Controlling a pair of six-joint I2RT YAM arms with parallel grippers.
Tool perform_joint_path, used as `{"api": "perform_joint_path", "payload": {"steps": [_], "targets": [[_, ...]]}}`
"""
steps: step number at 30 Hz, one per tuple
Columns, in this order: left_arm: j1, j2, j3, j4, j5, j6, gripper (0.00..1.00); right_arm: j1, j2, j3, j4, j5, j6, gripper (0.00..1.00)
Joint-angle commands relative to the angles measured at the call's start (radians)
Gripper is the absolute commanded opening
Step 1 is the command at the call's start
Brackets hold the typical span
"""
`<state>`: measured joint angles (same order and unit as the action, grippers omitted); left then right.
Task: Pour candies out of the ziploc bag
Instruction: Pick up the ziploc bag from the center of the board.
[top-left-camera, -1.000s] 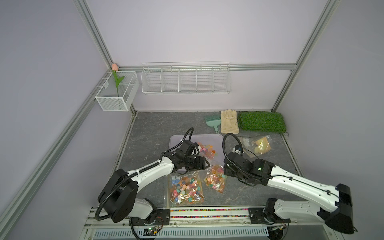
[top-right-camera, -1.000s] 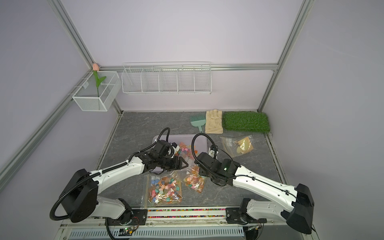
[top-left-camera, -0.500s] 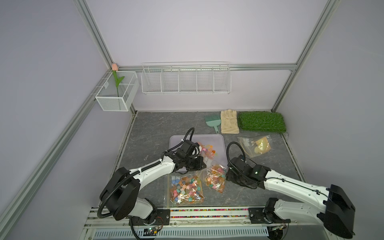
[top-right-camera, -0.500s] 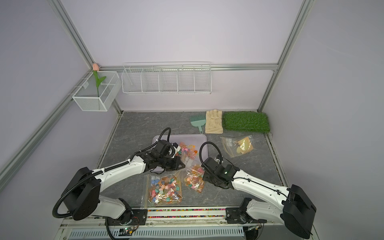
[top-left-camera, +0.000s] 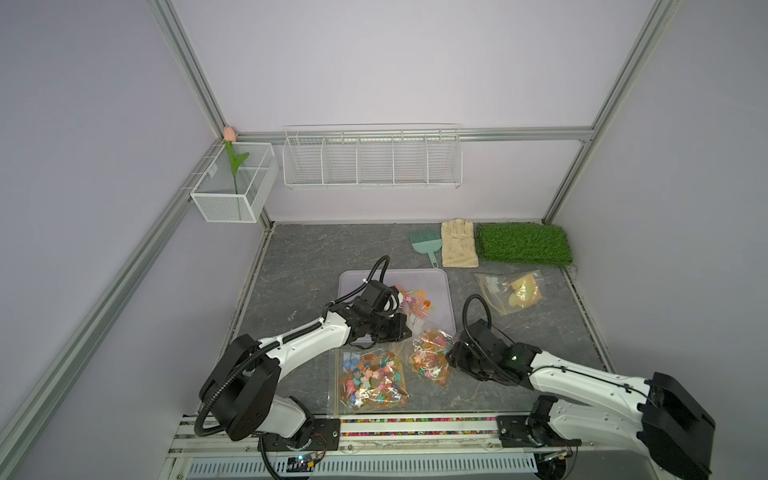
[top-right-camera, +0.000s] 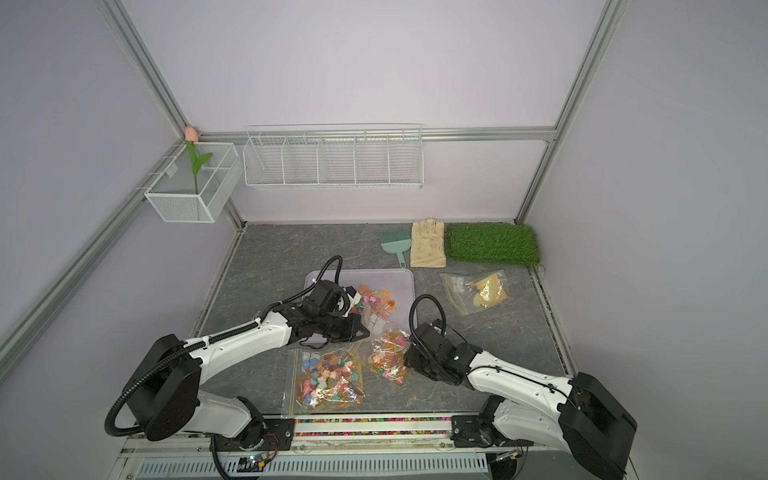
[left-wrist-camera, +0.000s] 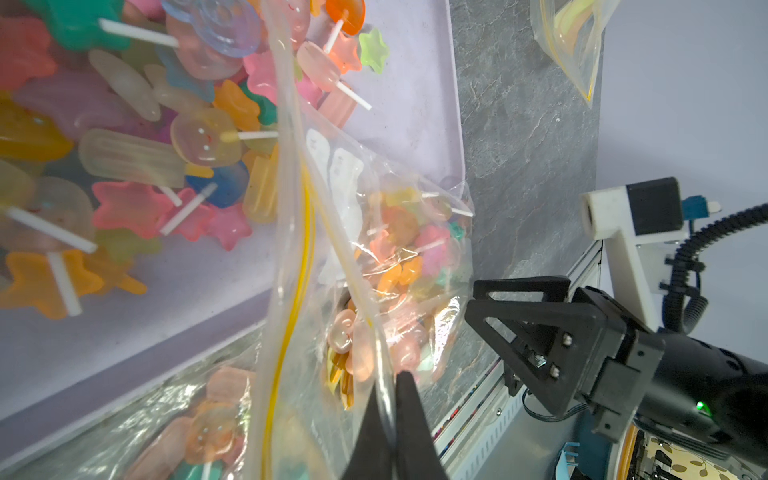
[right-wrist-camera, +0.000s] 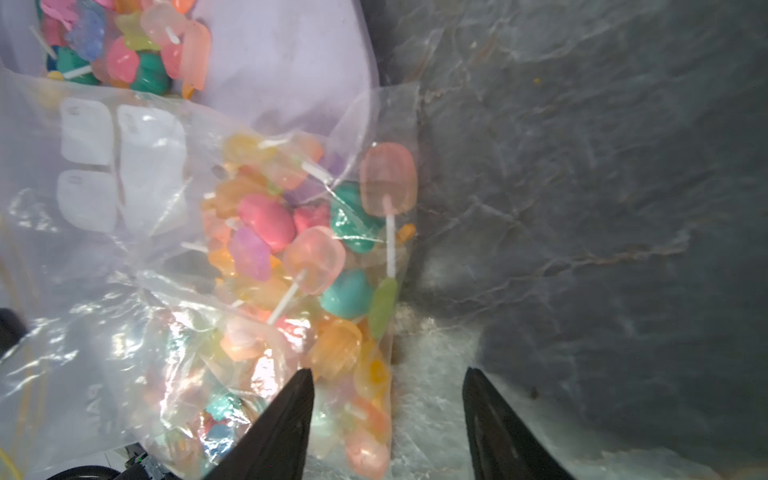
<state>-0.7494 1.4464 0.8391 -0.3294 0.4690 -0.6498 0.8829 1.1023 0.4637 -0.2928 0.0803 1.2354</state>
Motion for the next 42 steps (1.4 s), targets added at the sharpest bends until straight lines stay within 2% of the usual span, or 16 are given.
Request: {"api": "perform_joint_path", "payload": {"steps": [1,9,24,32,42], "targets": [[-0.004,-0.012,0.029,-0.022,-0.015,0.018,0.0,-0.007,0.012,-0.016,0.085,-0.011,0.019,0.56],[-0.005,-0.02,0.025,-0.026,-0.017,0.012,0.0,-0.007,0.072,-0.016,0.146,-0.021,0.013,0.51],[-0.013,-0.022,0.029,-0.037,-0.028,0.004,0.0,-0.007,0.13,-0.052,0.234,-0.01,0.007,0.49],[-0.019,-0.014,0.035,-0.04,-0.033,0.0,0.0,-0.007,0.093,-0.061,0.21,0.017,-0.009,0.33],[-0.028,0.003,0.047,-0.044,-0.036,0.0,0.0,-0.006,0.036,-0.023,0.127,0.053,-0.055,0.21]]}}
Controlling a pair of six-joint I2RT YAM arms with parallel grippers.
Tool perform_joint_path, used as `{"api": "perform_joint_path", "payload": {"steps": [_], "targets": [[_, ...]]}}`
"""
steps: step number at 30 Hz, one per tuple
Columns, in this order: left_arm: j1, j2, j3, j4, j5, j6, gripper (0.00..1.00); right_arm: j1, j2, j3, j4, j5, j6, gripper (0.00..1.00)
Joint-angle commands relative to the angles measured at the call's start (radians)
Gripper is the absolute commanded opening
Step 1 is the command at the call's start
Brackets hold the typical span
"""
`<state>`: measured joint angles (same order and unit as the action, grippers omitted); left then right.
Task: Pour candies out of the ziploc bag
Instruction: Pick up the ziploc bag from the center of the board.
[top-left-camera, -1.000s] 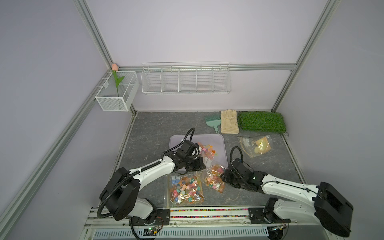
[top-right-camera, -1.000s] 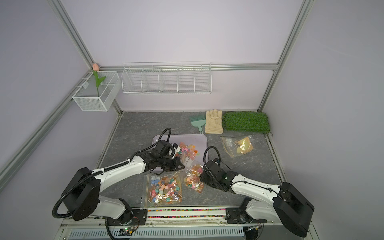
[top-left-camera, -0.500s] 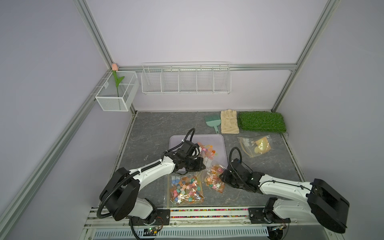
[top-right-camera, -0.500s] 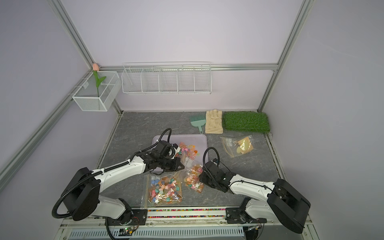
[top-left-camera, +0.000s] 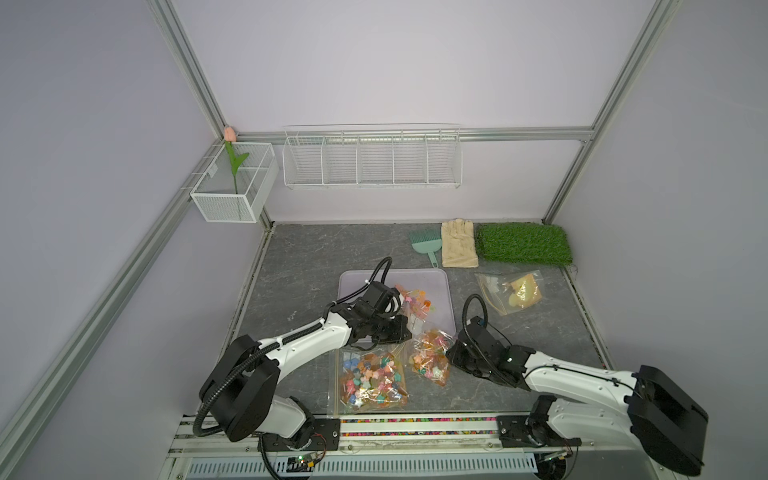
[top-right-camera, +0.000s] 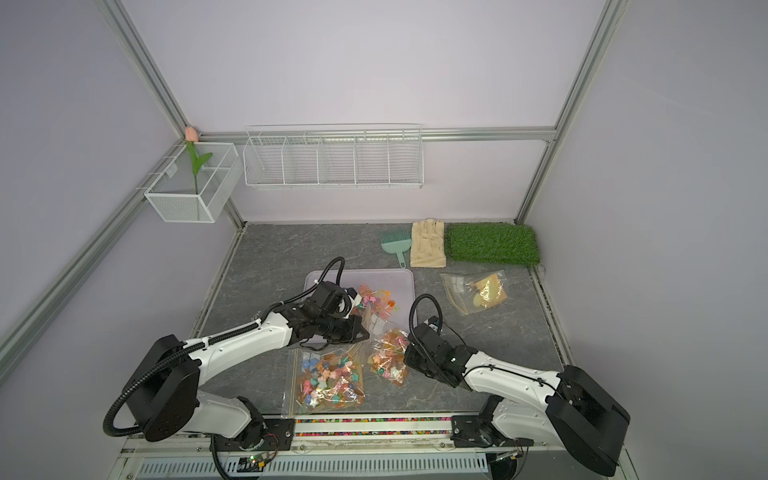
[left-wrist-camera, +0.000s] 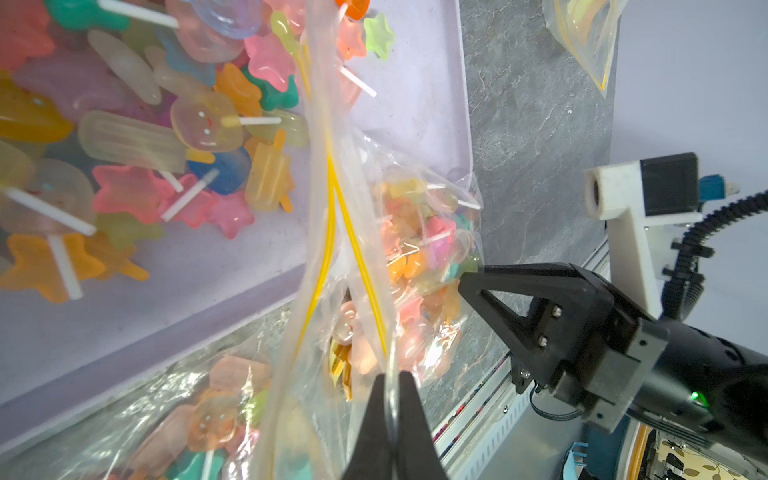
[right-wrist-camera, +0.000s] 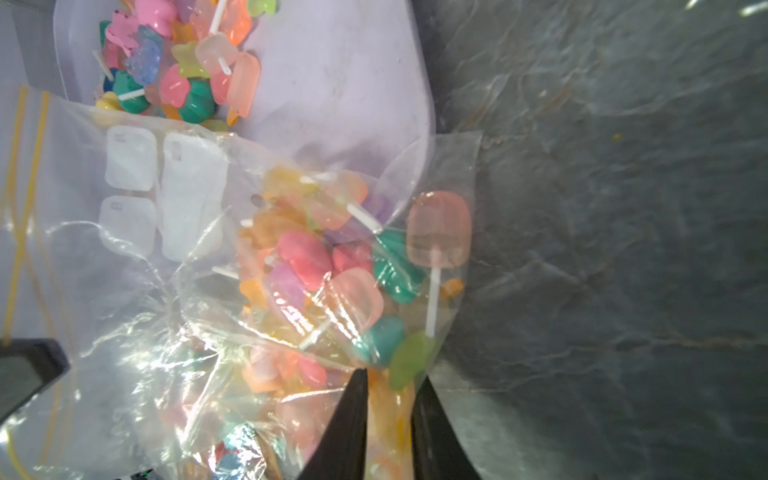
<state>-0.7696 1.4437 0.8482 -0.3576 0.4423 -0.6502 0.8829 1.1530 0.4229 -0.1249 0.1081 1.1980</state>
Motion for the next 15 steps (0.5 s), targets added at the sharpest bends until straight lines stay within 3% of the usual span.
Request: {"api": "perform_joint_path", "payload": {"steps": [1,8,13,15], "targets": [[-0.009,0.007,0.04,-0.016,-0.008,0.001,0.0,-0.006,-0.015,0.019,-0.041,0.023,-0.019,0.19],[-0.013,0.016,0.048,-0.02,-0.008,0.001,0.0,-0.006,0.012,0.02,-0.012,0.014,-0.029,0.16],[-0.014,0.018,0.047,-0.021,-0.01,0.001,0.0,-0.007,0.027,0.019,-0.013,0.021,-0.018,0.35],[-0.014,0.018,0.048,-0.023,-0.01,0.001,0.0,-0.007,0.037,0.019,-0.006,0.022,-0.018,0.35]]}}
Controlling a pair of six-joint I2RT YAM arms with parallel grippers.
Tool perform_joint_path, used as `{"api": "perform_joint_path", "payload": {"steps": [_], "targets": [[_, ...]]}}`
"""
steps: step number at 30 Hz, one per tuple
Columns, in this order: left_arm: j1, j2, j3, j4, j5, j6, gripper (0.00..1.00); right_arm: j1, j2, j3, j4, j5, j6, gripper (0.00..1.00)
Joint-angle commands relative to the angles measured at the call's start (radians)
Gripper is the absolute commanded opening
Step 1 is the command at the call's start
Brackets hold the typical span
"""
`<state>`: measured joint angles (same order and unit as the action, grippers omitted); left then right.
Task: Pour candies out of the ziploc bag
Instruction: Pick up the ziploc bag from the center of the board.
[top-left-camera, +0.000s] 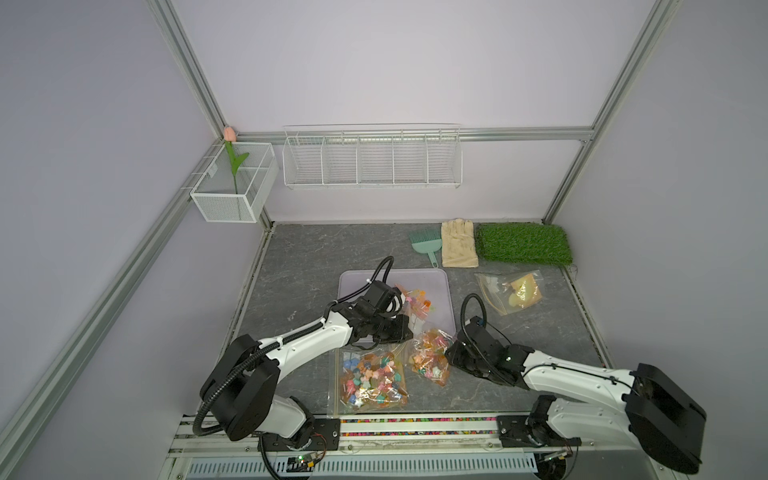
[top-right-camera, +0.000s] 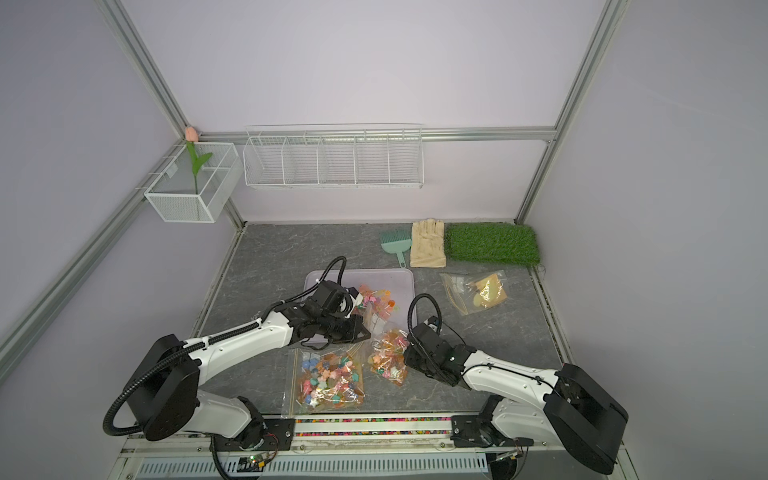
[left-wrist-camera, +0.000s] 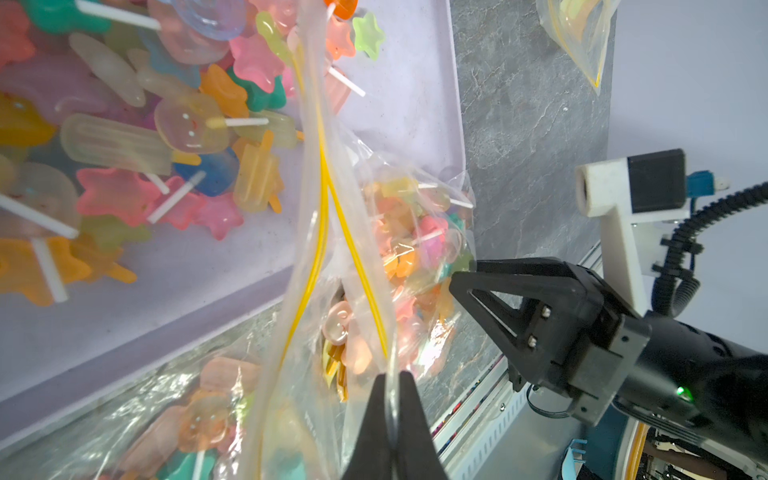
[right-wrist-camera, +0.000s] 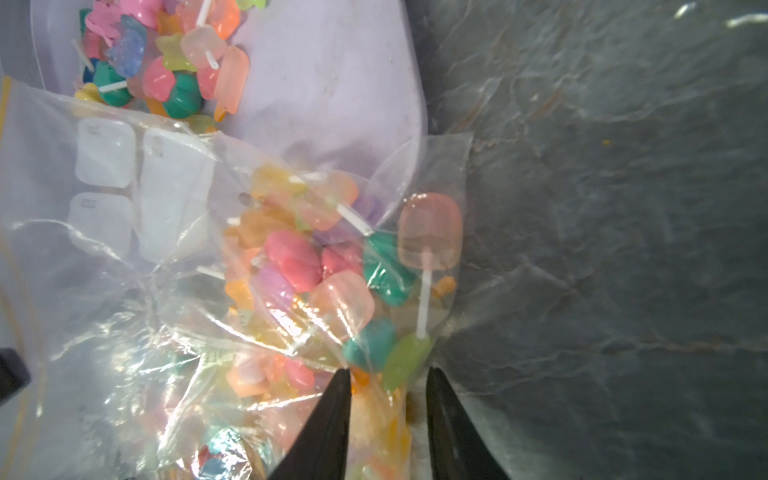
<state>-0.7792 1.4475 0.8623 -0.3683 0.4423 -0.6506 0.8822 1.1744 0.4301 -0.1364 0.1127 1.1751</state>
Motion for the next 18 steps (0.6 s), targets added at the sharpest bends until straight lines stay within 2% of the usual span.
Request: {"api": "perform_joint_path", "payload": {"steps": [1,6,18], "targets": [[-0.005,0.014,0.034,-0.011,-0.01,0.001,0.0,-0.005,0.02,0.012,0.012,0.016,0.005,0.35],[-0.006,0.012,0.035,-0.014,-0.011,0.001,0.0,-0.006,0.043,0.013,0.045,0.011,-0.002,0.29],[-0.015,0.016,0.035,-0.011,-0.015,-0.003,0.0,-0.005,0.031,0.03,0.046,0.017,-0.019,0.07]]}}
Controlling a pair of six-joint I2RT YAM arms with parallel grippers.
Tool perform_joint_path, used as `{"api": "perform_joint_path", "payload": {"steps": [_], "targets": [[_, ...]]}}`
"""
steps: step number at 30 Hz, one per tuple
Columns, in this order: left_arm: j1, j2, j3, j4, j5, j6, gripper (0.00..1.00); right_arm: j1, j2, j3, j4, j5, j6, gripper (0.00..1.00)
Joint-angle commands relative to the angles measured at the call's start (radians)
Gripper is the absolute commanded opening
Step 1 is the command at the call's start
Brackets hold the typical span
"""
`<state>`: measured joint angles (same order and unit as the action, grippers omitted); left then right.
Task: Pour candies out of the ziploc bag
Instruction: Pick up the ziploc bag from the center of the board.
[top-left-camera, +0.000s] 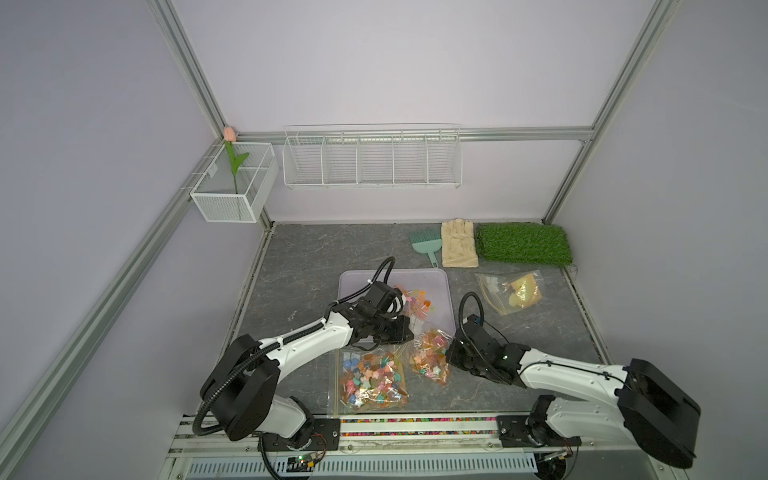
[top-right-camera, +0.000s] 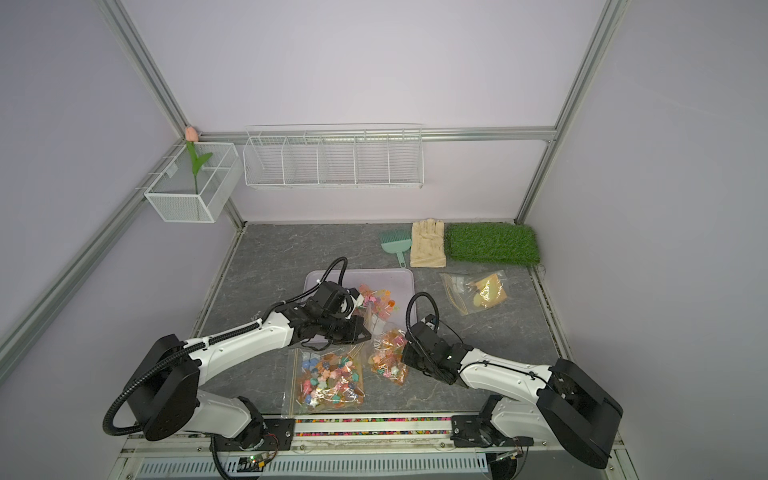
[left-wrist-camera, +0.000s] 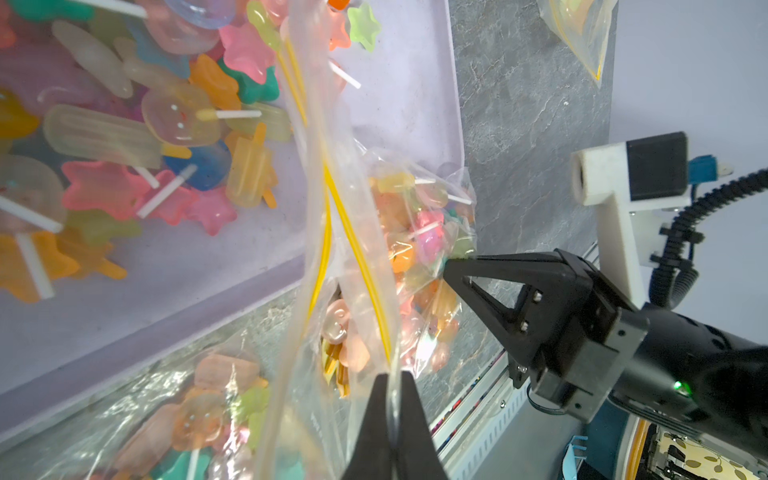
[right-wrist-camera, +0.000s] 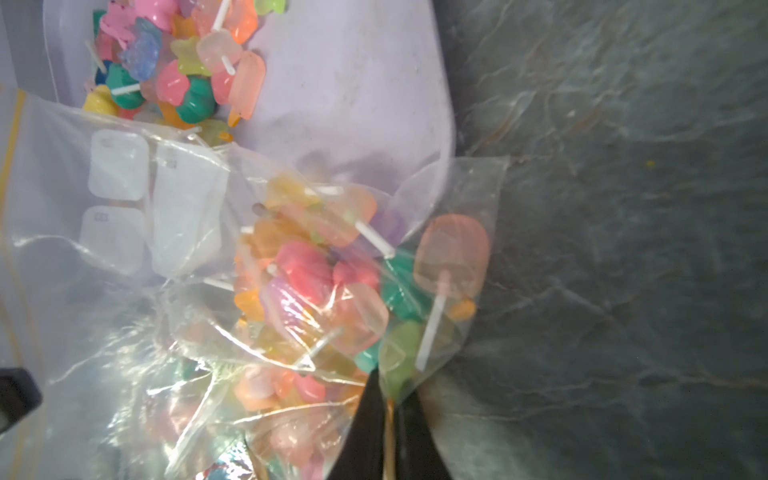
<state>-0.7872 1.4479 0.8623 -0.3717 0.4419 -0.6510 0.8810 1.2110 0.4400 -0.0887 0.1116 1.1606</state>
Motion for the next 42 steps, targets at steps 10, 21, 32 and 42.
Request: {"api": "perform_joint_path", "payload": {"steps": [10,21,32,42], "targets": [[-0.01,0.01,0.053,-0.003,-0.026,-0.011,0.0,0.001,-0.143,0.071,-0.112,0.047,-0.026,0.07],[-0.01,0.001,0.111,0.015,-0.053,-0.036,0.0,-0.023,-0.242,0.19,-0.299,0.114,-0.076,0.06],[-0.009,0.016,0.2,-0.009,-0.099,-0.045,0.0,-0.132,-0.233,0.293,-0.334,0.06,-0.148,0.06],[-0.01,0.08,0.294,0.019,-0.086,-0.062,0.0,-0.235,-0.185,0.406,-0.392,-0.021,-0.217,0.06]]}}
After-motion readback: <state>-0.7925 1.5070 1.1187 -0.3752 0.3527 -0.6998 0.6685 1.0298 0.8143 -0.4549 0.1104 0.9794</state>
